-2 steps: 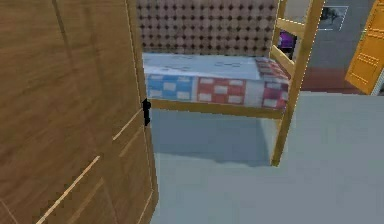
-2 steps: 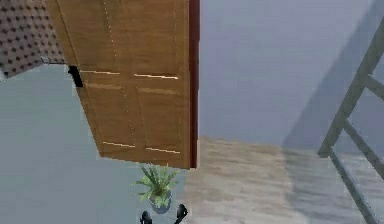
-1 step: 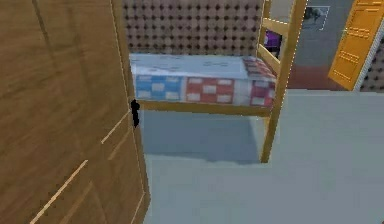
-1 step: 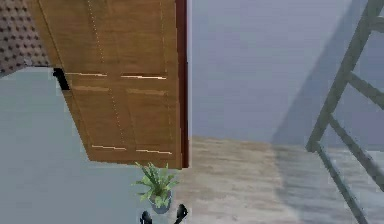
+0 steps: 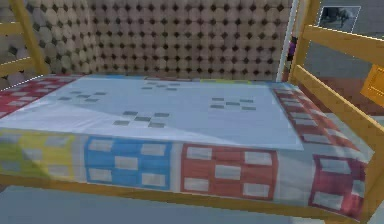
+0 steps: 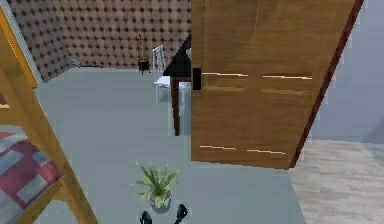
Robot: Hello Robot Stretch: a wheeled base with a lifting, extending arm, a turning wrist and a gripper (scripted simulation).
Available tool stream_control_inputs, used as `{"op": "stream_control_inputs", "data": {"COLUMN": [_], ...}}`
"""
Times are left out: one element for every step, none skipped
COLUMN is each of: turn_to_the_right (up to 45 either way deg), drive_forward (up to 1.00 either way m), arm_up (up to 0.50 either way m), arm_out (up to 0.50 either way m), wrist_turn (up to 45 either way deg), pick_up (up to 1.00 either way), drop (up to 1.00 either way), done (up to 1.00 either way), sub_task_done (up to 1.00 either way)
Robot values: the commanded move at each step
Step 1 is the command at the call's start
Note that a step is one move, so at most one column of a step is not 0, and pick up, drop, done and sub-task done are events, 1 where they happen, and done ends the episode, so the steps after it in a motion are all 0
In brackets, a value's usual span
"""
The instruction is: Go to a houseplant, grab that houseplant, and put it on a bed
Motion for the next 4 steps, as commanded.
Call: {"op": "stream_control_inputs", "data": {"turn_to_the_right": [0.0,-45.0,-21.0,0.0], "drive_forward": [0.2,0.0,0.0,0.15], "arm_up": [0.0,0.0,0.0,0.0], "arm_out": [0.0,0.0,0.0,0.0], "wrist_turn": [0.0,0.0,0.0,0.0], "pick_up": [0.0,0.0,0.0,0.0], "drop": [0.0,0.0,0.0,0.0], "done": [0.0,0.0,0.0,0.0], "sub_task_done": [0.0,0.0,0.0,0.0]}}
